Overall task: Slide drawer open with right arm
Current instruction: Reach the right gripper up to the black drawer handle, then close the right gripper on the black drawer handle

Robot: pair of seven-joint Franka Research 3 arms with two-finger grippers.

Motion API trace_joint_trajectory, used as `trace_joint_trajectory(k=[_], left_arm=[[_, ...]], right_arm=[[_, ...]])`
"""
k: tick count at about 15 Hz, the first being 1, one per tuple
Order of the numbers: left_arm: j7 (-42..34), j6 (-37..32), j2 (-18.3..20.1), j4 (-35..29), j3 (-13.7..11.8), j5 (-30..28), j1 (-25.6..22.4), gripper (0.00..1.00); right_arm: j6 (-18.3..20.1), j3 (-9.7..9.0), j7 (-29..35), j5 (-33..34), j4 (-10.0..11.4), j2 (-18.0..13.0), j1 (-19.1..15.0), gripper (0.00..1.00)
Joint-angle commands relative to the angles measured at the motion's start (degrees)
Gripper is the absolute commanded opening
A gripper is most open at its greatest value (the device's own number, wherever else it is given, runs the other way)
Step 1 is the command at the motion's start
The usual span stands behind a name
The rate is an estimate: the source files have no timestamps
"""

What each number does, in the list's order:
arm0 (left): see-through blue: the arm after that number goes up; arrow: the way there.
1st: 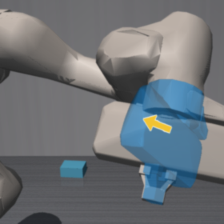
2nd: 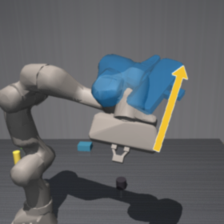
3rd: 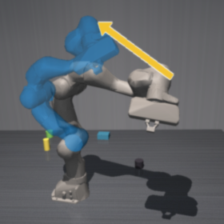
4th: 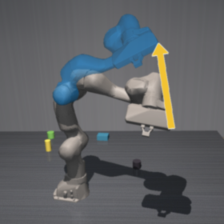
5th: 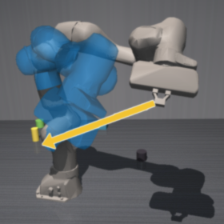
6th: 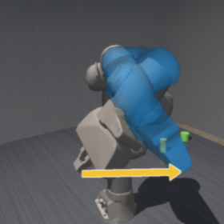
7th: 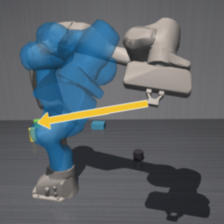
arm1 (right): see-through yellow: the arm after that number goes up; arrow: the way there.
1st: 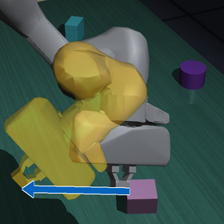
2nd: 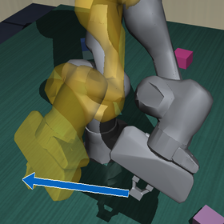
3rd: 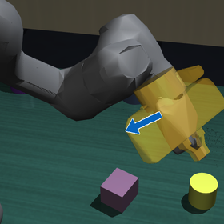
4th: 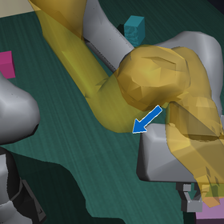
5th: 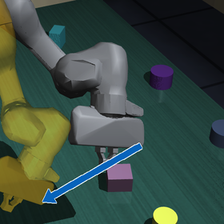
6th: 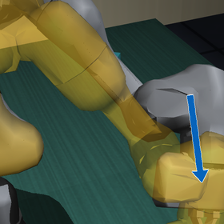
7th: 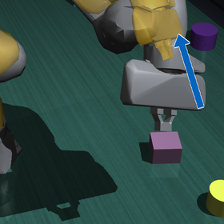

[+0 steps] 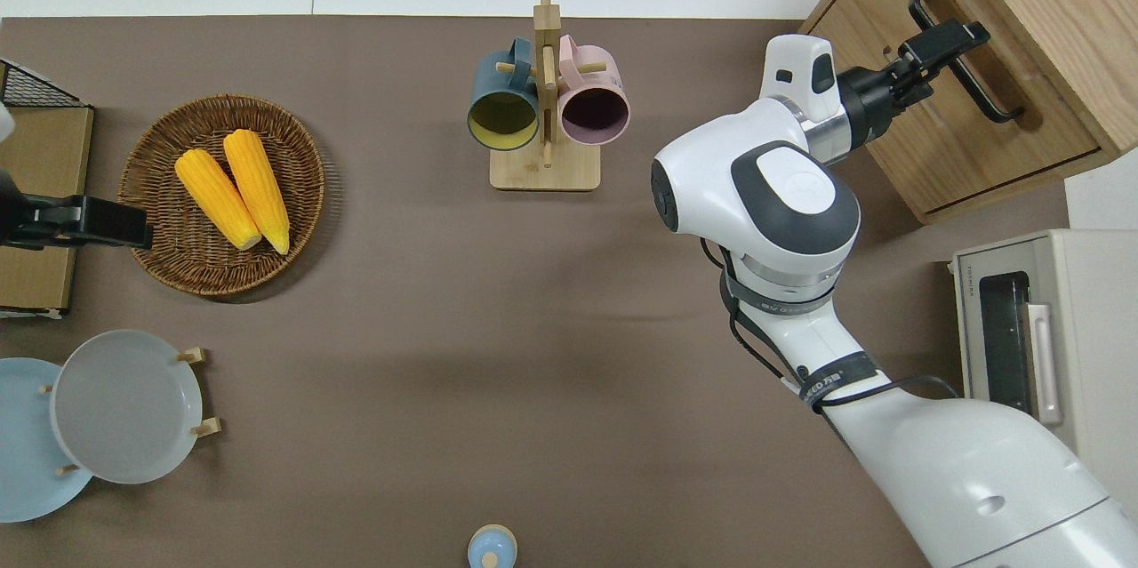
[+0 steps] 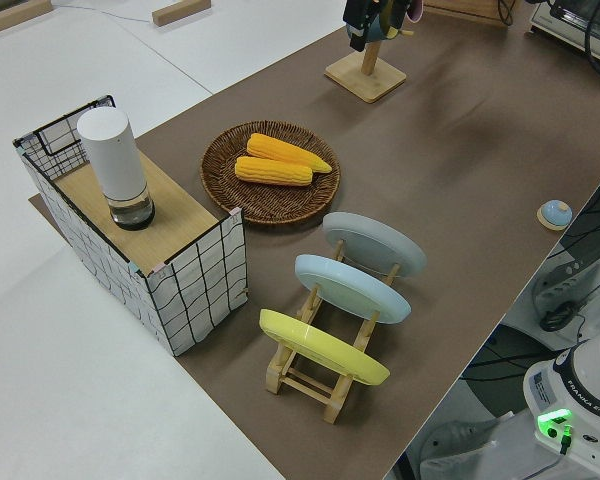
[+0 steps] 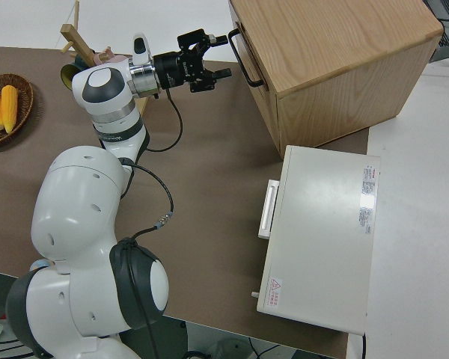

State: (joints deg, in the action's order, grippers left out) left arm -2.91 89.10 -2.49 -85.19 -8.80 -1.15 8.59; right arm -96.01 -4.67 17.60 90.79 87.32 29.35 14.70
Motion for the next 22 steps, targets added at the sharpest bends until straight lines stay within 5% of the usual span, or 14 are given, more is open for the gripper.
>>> trace_joint_trajectory(k=[1,5,12,16,19,20,22], left_arm=[[-0.43,0.02,-0.76,1.17,-0.95,0.72,0.99,1.00],[-0.43,0.02,-0.76,1.17,-0.95,0.72,0.99,1.00],[-0.43,0.02,-0.76,1.17,-0.95,0.72,0.99,1.00],[-0.43,0.02,-0.76,1.17,-0.95,0.72,0.99,1.00],[-0.43,0.02,-0.76,1.17,-0.95,0.72,0.99,1.00],[-0.43,0.02,-0.76,1.17,-0.95,0.72,0.99,1.00],[-0.43,0.02,-0.76,1.17,-0.95,0.72,0.99,1.00]], right_arm=[[-4.53,-0.34,3.41,5.27,3.04,-0.61,-3.00,0.985],[-7.17,-0.25,3.76,7.91,3.04,0.09,-4.41,0.985],[-6.12,-0.17,4.46,8.53,3.04,0.62,-2.92,0.944],[-6.12,-0.17,4.03,8.61,3.04,0.62,-3.01,0.597],[-6.21,-0.08,3.67,8.79,3.04,0.71,-3.18,0.091],[-6.12,-0.08,3.50,8.79,3.04,0.79,-3.01,0.003],[-5.51,-0.17,2.80,8.70,3.12,0.71,-2.92,0.000]])
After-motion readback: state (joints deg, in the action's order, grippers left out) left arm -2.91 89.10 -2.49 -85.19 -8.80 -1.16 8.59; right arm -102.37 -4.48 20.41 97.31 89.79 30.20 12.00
